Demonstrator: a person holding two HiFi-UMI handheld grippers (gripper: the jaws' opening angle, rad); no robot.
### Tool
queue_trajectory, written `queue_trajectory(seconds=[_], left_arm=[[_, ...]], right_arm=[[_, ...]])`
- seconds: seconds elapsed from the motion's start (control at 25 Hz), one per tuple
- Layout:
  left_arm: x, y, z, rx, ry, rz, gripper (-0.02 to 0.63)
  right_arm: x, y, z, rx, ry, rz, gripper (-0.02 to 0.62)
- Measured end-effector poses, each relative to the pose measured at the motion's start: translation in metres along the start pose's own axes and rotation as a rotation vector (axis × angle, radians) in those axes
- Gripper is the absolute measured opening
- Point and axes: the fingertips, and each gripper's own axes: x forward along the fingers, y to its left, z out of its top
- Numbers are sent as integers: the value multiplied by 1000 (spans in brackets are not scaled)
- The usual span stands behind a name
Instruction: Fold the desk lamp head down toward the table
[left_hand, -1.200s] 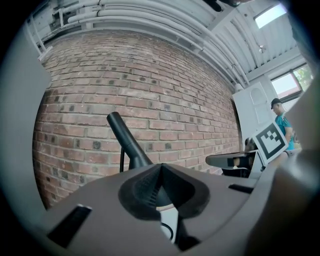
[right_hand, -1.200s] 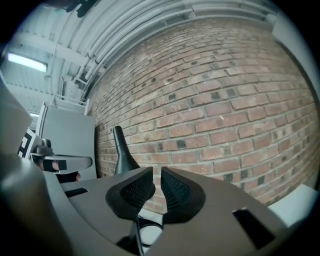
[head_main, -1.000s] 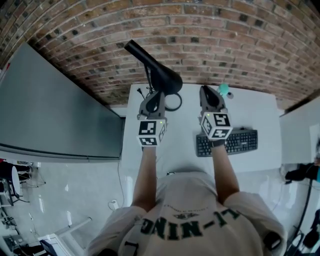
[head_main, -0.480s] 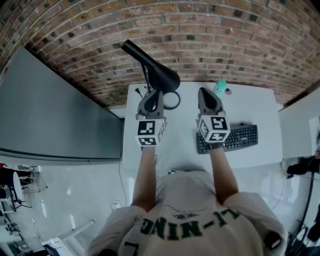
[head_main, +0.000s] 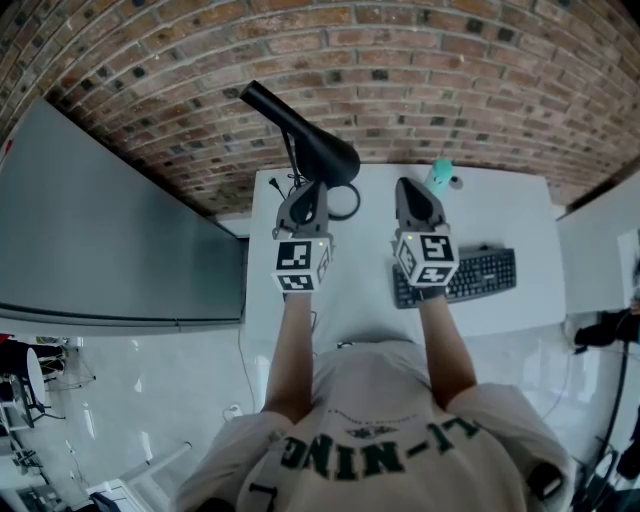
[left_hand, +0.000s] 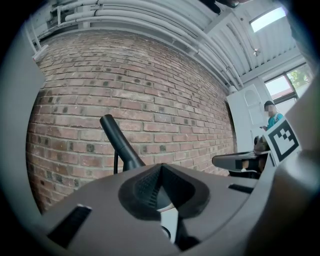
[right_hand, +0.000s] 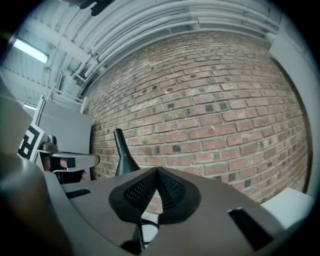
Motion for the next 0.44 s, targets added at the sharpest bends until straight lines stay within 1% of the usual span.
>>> queue_trajectory(seconds=[0.44], left_arm=[[9, 18, -14, -15, 27, 31, -2]], right_arm=[[25, 7, -17, -1, 47, 42, 5]])
